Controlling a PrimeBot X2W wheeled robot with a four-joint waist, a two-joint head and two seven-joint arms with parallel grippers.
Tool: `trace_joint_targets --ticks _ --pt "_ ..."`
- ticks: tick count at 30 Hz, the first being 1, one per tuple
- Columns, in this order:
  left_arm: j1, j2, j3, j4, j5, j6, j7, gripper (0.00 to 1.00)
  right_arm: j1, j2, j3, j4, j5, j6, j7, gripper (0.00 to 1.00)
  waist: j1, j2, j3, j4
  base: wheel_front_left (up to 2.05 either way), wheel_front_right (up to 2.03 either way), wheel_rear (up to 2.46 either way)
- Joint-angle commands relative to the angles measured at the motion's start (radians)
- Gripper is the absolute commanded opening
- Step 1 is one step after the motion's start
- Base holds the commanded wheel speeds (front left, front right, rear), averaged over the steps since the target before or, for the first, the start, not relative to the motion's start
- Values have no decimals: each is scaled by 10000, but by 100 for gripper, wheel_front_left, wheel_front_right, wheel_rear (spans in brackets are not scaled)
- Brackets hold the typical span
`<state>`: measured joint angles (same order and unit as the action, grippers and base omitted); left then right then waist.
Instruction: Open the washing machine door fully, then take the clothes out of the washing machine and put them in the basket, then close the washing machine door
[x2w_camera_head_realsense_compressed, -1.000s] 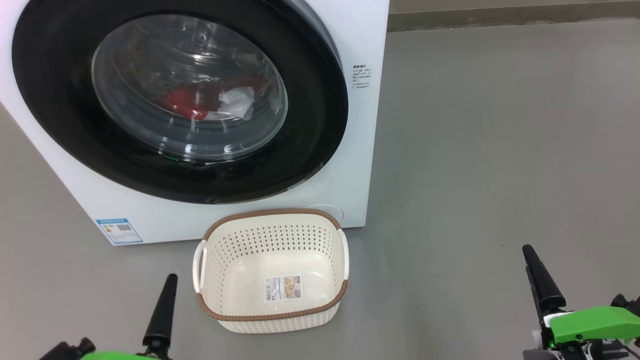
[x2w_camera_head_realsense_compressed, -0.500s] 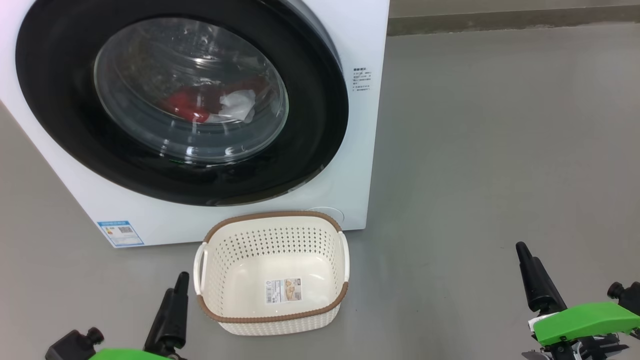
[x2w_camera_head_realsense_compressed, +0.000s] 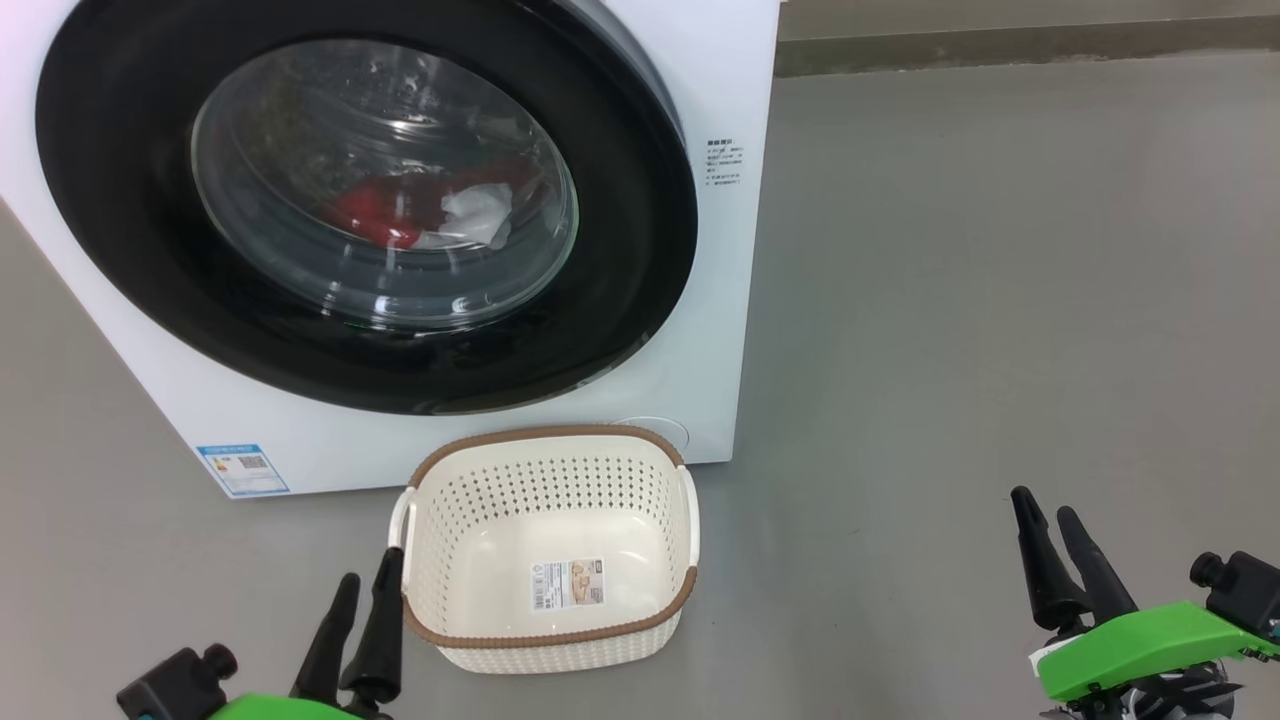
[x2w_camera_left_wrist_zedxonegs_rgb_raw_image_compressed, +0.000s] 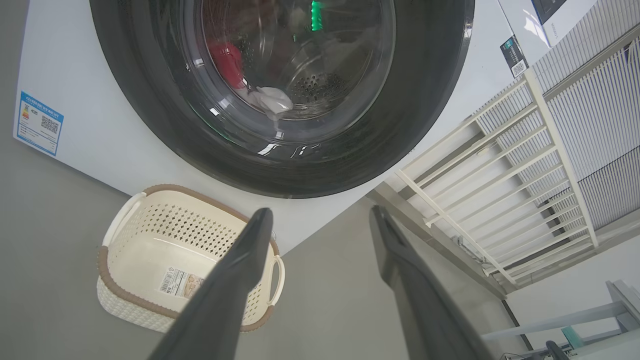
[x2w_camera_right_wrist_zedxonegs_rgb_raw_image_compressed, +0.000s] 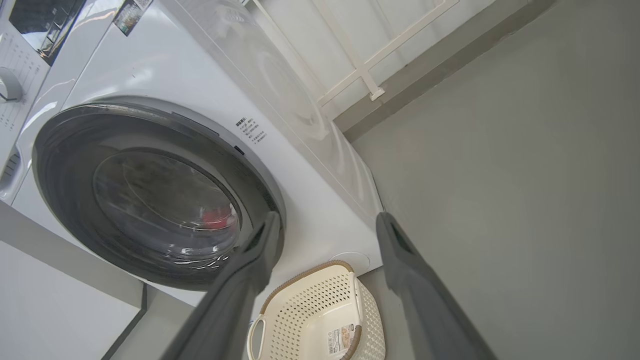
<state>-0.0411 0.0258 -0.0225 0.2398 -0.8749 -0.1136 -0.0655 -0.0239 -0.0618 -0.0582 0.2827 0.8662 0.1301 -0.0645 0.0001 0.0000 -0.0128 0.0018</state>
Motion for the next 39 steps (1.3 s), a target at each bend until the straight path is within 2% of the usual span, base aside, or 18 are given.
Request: trace_joint_targets --ticks 1,17,39 --pt "-344 157 121 -268 330 2 -130 100 -344 -192 123 -284 -340 4 -154 100 -1 0 -5 4 0 0 0" --pt "-381 181 -98 -43 2402 158 -635 100 -291 -181 329 -128 -2552 5 -655 100 -1 0 -53 -8 0 0 0" --pt "-494 211 -416 270 4852 664 -1259 100 -242 -140 524 16 -5127 5 -1274 100 -1 0 -83 11 0 0 0"
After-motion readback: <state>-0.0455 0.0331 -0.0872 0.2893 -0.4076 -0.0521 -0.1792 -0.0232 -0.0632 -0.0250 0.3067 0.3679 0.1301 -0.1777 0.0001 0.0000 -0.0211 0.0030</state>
